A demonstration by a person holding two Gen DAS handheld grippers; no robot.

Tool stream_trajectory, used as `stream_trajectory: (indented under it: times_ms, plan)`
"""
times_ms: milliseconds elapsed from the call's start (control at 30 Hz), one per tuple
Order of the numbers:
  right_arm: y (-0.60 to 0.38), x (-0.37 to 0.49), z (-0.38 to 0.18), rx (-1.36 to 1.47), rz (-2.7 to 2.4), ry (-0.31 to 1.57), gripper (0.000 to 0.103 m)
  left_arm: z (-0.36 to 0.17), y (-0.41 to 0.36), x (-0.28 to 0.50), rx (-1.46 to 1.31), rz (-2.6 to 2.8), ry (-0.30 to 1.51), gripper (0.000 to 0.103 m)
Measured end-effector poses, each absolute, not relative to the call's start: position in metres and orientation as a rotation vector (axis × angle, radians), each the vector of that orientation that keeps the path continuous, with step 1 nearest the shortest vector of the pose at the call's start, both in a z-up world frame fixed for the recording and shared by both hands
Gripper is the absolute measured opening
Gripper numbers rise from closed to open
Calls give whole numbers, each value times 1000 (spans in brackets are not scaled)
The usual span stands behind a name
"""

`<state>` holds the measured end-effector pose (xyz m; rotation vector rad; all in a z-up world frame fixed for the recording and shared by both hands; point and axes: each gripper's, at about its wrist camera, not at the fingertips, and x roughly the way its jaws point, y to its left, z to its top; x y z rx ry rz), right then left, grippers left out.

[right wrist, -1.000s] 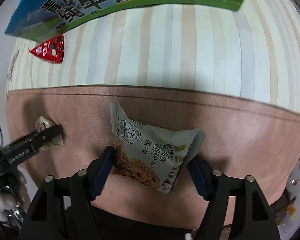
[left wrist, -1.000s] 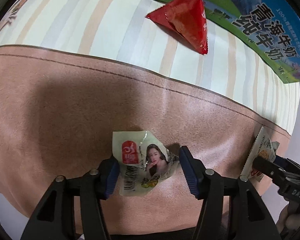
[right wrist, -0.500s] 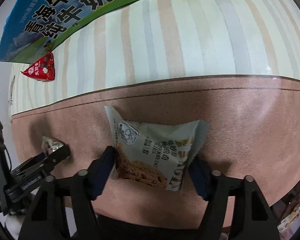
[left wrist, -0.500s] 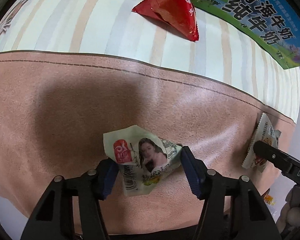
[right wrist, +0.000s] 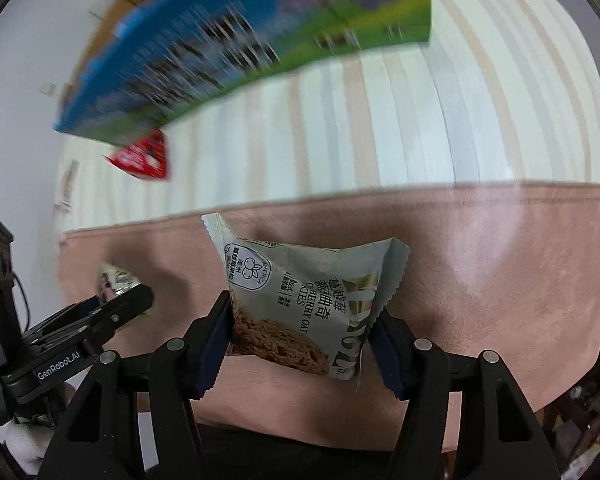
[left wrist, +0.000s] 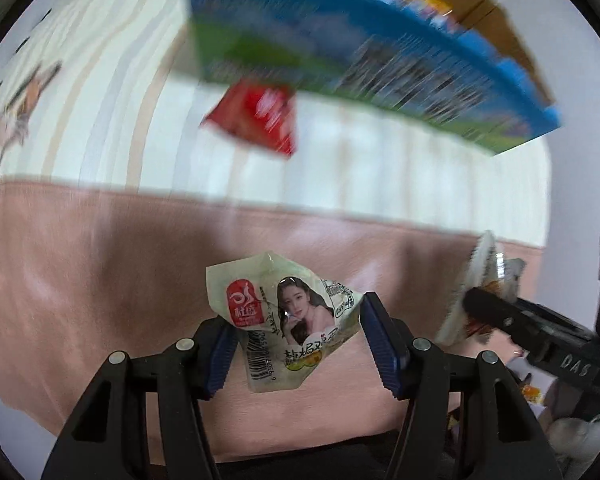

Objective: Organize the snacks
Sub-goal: 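Carry both packets into the box and open both tools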

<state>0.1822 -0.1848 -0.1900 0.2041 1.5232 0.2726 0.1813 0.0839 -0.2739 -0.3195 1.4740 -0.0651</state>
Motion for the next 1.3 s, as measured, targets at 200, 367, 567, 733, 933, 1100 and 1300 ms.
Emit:
stream_trajectory:
  times_ms: [200, 367, 567, 733, 933, 1100, 1300]
  plan:
    - [-182, 218, -107, 229, 363, 1394, 66, -198, 69, 228, -321, -167, 1349, 57]
    - [-181, 283, -49, 207, 369, 1293, 66, -146, 61, 289, -272, -211, 1243, 57]
    - [-193, 373, -37, 256, 213, 1261, 66, -128, 65, 370, -201, -157, 1190, 57]
    - [-194, 427, -55, 268, 97, 1296, 72, -157, 65, 424, -153, -131, 1241, 60]
    - [-182, 451, -85, 221, 38, 1353, 94, -210, 72, 461, -135, -93, 1361, 96]
    - [-178, 445, -97, 163, 64, 1373, 95, -225, 80, 462, -156, -96, 1389, 96]
    - [-175, 435, -106, 106, 102, 1382, 95, -226, 83, 444, -161, -93, 1382, 96]
